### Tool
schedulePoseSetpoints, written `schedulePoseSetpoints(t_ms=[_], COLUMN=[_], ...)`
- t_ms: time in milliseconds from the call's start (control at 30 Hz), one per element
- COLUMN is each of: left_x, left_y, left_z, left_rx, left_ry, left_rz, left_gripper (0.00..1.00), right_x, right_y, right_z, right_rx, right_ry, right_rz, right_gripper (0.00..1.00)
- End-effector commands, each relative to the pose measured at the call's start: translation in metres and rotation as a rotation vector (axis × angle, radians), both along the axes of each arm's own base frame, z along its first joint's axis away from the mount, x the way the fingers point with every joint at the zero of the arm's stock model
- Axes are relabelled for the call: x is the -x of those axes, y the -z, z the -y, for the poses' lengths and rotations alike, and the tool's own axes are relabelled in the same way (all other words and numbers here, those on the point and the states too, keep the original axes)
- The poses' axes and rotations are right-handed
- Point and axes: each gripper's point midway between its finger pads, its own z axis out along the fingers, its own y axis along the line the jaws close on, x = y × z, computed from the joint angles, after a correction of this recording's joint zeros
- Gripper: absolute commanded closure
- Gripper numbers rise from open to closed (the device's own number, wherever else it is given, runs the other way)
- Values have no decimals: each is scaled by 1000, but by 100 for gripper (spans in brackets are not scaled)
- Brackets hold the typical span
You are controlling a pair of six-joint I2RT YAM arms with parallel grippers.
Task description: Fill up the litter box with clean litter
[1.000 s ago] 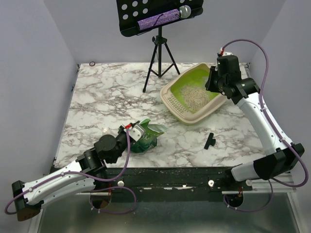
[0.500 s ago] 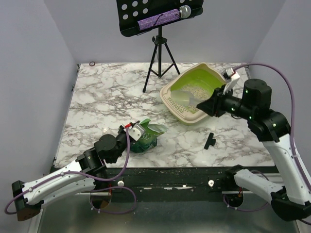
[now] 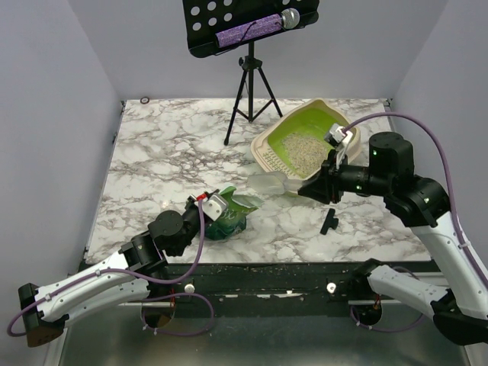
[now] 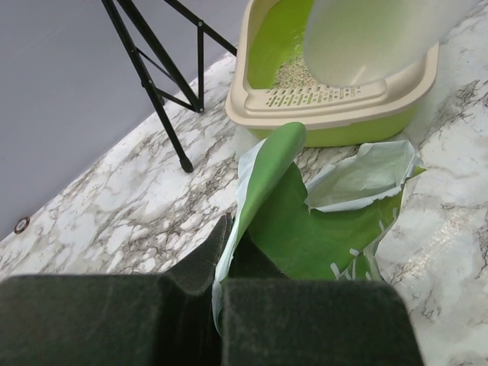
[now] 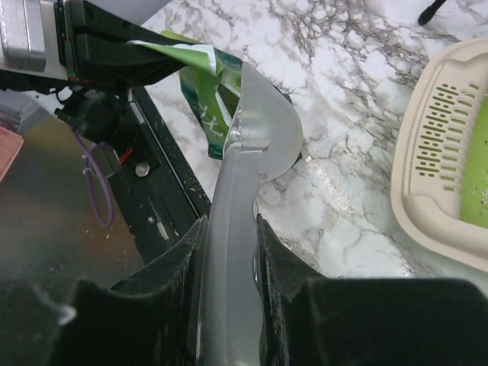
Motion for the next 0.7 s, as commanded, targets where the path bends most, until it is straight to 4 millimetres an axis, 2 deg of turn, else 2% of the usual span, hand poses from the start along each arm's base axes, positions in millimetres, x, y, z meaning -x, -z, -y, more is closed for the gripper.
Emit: schedulePoseSetpoints(t_ms=[0,333,667], left_x=[-2,-1,-1], left_y=[-20,-21,-21], left_z=[-5,-5,-4], left_rx=[53,56,56], left_ry=[-31,-27,-25], left_rz=[21,23,22], left_gripper=[100,100,100], right_x=[5,-2,0], right_y=[15,39,61], right_z=[-3,-10,-29], right_rx=[60,136,169], right_ry=[-33,-39,-99], right_rz=[-11,-15,-52], right_gripper=[99,99,99])
